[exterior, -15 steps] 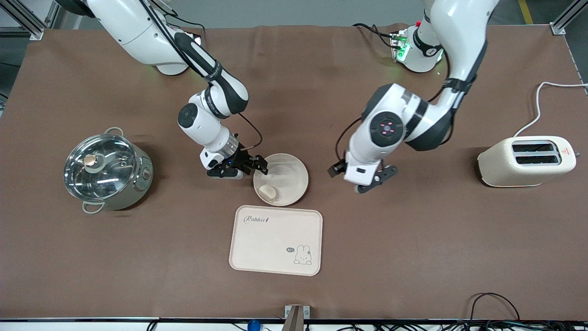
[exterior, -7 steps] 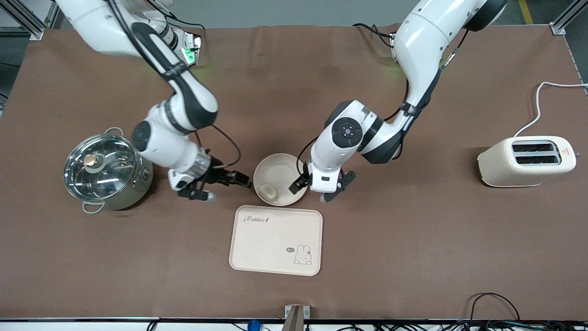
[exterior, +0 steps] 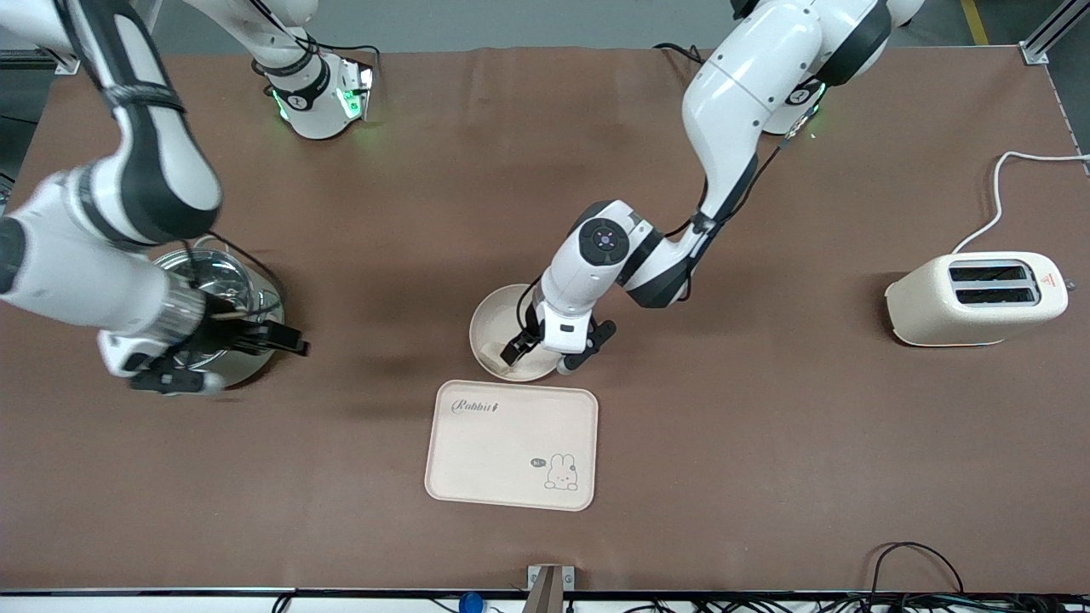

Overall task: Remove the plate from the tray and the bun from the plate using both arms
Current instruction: 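Release the plate with the right gripper while the left gripper lowers, then close the left gripper on the white bun inside the plate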

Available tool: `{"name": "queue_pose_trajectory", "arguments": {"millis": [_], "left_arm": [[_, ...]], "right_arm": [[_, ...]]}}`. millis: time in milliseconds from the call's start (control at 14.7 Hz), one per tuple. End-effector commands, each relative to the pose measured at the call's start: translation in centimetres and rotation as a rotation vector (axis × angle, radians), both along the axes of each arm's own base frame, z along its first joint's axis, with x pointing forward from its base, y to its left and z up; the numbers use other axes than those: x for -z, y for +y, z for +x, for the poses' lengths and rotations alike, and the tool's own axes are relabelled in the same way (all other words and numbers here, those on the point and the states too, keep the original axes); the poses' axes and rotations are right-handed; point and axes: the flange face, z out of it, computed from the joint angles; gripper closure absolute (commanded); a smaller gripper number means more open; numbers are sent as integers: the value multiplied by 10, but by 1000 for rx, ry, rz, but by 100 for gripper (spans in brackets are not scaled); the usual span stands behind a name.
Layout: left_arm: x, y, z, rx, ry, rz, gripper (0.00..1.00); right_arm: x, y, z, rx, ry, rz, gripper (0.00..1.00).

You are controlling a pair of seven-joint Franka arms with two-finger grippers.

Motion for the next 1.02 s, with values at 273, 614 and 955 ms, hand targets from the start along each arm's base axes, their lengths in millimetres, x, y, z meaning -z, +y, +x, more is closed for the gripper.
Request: {"name": "queue_pose_trajectory", "arguments": {"millis": [273,614,955], "left_arm": [[34,-21,-3,-16,-73,-60,16],[49,-28,-8,-4,-99,-82,30],[48,-27,-7,-7,-98,-82,62]], "right_arm": [[-121,-58,-54,-11,18,-154,0],[-181,-91,-96,8,-24,-223,0],[-181,-92,-97,13,-20,-223,0]]}}
